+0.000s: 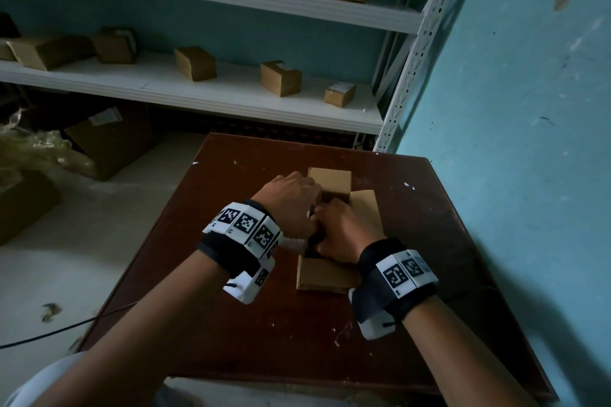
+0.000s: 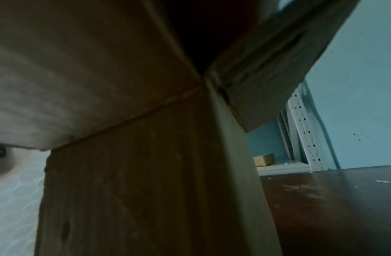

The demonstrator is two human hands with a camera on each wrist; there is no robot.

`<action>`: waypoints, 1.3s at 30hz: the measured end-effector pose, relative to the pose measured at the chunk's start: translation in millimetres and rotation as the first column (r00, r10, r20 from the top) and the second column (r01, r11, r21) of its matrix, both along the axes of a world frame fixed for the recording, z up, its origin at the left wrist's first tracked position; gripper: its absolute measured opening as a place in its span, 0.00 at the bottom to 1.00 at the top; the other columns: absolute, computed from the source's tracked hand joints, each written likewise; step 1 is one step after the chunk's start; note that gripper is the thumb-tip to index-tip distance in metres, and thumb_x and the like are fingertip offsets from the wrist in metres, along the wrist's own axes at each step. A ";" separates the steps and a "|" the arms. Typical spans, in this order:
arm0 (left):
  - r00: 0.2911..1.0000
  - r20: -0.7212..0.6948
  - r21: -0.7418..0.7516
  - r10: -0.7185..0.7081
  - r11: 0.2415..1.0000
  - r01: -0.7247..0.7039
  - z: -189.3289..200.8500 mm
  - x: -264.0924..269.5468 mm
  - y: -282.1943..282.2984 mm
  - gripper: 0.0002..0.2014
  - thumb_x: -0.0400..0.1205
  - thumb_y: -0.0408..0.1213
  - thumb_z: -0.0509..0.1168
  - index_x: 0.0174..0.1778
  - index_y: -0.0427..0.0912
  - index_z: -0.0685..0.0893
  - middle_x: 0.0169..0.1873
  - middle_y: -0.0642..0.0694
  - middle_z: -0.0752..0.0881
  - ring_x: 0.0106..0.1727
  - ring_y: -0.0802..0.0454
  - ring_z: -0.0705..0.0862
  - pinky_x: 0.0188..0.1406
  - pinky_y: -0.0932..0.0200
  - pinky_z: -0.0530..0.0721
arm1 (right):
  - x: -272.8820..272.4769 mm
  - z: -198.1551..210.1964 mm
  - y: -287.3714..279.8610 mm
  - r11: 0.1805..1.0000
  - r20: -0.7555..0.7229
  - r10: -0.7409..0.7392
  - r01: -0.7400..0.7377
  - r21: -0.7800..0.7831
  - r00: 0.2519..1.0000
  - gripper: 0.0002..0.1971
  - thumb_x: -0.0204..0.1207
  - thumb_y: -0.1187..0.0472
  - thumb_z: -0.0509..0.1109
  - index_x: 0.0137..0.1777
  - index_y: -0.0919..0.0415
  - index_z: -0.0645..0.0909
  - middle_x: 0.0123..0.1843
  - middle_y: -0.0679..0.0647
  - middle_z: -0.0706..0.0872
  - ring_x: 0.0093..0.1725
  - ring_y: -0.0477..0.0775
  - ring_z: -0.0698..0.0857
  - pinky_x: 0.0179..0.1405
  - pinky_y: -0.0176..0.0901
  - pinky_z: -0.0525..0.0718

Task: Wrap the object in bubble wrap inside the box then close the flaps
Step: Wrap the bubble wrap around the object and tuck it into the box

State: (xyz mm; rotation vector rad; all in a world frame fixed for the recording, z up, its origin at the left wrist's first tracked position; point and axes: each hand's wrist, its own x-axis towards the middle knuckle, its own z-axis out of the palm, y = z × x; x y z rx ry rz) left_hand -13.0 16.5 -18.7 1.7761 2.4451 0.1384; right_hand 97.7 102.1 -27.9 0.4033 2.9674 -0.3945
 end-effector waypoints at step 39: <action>0.996 0.035 0.086 0.077 0.993 -0.080 -13.4 2.6 -5.1 0.29 0.76 0.52 0.66 0.71 0.47 0.69 0.68 0.48 0.72 0.70 0.48 0.68 0.66 0.50 0.73 | -6.6 -7.8 11.8 1.000 0.067 0.020 -0.021 0.012 0.998 0.17 0.80 0.53 0.69 0.67 0.55 0.80 0.66 0.54 0.82 0.60 0.54 0.81 0.50 0.37 0.72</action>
